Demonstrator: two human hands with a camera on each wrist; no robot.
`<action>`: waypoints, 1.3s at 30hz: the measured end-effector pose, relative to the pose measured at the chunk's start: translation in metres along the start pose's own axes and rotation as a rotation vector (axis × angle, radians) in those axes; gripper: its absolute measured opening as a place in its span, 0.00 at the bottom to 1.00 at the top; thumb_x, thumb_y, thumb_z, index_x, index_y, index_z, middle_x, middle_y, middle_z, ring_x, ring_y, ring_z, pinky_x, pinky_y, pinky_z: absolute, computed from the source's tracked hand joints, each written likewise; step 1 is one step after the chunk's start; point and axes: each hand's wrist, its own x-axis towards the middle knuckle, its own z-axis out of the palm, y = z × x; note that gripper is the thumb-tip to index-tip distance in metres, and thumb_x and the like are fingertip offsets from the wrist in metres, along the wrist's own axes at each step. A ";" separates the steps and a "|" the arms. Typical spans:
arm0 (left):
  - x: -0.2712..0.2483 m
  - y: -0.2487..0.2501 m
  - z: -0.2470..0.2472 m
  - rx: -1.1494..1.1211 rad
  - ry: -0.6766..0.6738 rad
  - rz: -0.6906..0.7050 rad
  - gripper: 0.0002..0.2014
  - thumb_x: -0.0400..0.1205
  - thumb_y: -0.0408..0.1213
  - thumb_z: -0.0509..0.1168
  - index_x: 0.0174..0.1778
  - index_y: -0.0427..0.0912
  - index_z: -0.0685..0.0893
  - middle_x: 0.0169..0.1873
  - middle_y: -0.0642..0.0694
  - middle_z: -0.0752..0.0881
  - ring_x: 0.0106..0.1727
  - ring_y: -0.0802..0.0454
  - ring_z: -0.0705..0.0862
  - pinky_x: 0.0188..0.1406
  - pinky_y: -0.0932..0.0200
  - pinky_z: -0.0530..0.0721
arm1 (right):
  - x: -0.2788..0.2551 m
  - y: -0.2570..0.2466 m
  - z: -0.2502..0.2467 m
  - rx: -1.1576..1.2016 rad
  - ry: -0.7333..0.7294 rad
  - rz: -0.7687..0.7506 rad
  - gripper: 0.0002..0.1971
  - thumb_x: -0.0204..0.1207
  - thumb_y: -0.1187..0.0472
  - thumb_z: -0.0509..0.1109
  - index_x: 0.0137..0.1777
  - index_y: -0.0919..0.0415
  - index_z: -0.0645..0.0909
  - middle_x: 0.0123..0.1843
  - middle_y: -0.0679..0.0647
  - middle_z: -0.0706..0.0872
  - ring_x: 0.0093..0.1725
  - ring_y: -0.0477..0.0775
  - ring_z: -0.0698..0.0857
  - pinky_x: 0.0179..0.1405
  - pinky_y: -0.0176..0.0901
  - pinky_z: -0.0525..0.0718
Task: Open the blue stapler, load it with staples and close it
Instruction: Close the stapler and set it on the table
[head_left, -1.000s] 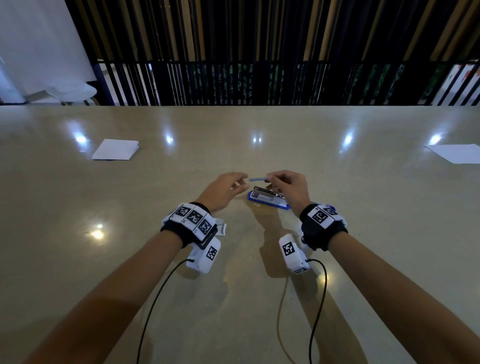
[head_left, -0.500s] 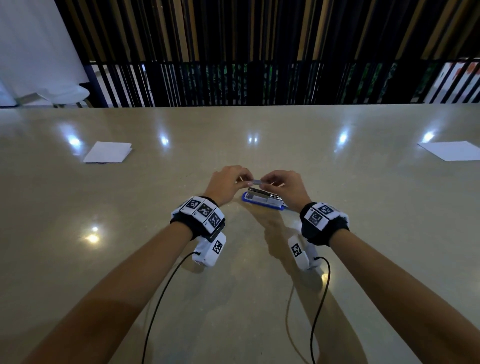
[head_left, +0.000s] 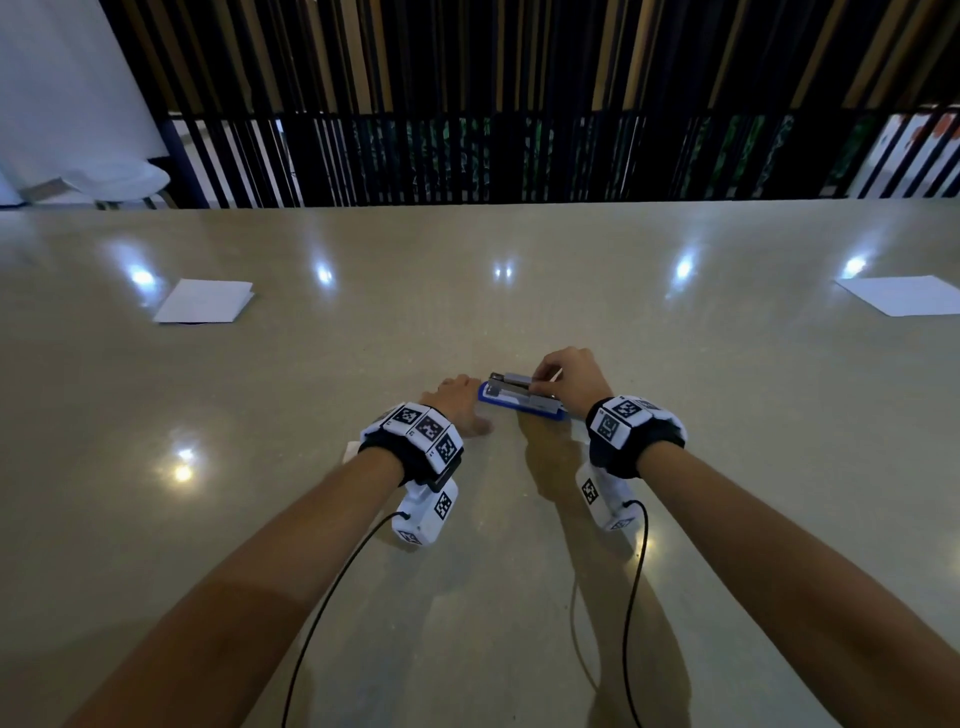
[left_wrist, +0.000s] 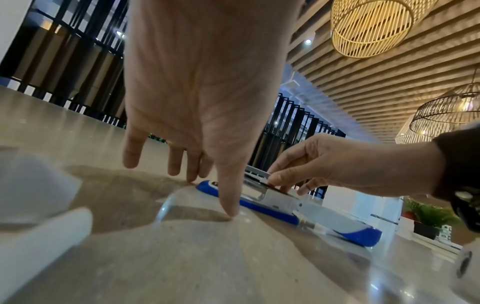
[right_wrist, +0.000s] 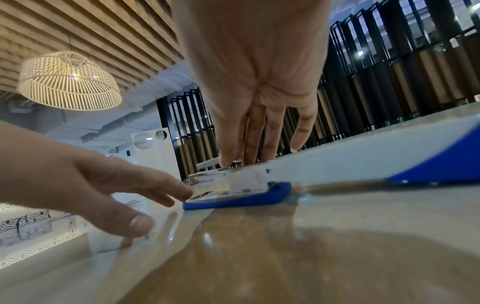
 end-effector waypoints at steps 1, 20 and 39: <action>-0.002 -0.001 0.003 0.028 -0.038 0.015 0.38 0.81 0.53 0.62 0.84 0.44 0.54 0.83 0.43 0.58 0.83 0.40 0.59 0.79 0.38 0.64 | 0.000 0.001 0.002 0.000 0.000 0.005 0.06 0.69 0.61 0.78 0.40 0.64 0.89 0.43 0.61 0.91 0.44 0.59 0.87 0.48 0.56 0.89; -0.008 0.005 0.010 0.156 -0.144 0.000 0.39 0.84 0.57 0.53 0.84 0.54 0.37 0.86 0.50 0.40 0.87 0.43 0.45 0.81 0.32 0.55 | 0.005 -0.016 -0.002 -0.025 -0.065 0.095 0.09 0.65 0.59 0.81 0.41 0.65 0.92 0.41 0.61 0.93 0.43 0.58 0.90 0.47 0.51 0.90; -0.010 0.003 0.011 0.159 -0.118 0.005 0.38 0.84 0.58 0.52 0.84 0.56 0.38 0.86 0.51 0.41 0.87 0.44 0.46 0.80 0.32 0.56 | -0.011 -0.009 -0.023 -0.256 -0.190 0.265 0.23 0.57 0.59 0.86 0.53 0.59 0.87 0.52 0.55 0.89 0.56 0.60 0.85 0.67 0.63 0.75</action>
